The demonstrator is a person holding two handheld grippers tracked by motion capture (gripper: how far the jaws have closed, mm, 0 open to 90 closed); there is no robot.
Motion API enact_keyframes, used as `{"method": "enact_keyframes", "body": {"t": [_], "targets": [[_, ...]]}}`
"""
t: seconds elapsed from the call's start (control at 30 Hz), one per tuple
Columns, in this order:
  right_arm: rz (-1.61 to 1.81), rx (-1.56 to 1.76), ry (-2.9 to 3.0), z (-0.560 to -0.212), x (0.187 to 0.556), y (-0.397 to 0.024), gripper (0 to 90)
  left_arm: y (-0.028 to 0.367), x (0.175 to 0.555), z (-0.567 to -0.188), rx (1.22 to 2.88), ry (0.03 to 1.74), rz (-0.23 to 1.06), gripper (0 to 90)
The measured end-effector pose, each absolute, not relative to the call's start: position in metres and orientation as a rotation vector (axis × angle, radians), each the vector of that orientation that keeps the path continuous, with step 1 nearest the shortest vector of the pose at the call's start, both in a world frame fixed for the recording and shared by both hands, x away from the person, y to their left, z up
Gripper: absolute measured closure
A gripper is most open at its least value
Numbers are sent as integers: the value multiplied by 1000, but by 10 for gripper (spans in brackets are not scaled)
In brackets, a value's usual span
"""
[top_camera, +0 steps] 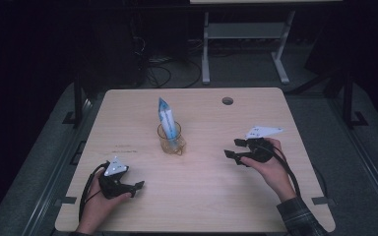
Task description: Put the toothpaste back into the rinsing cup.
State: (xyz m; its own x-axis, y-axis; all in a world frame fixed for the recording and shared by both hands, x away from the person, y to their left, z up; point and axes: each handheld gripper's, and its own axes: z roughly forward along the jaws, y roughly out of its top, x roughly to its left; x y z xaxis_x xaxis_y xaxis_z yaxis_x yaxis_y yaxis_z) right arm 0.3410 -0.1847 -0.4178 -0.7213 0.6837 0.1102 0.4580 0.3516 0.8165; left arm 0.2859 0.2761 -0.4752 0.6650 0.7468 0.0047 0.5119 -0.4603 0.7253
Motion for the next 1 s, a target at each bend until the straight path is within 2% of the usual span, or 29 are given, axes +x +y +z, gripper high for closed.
{"method": "enact_keyframes", "body": {"t": [0.83,1.0], "targets": [[1037,1126,2442,-475,275,-236,279,276,285,-475,2162,965,426,136],[1058,1098,2393,-481,270,-238,204,276,284,-475,2159,973,431,135]]}}
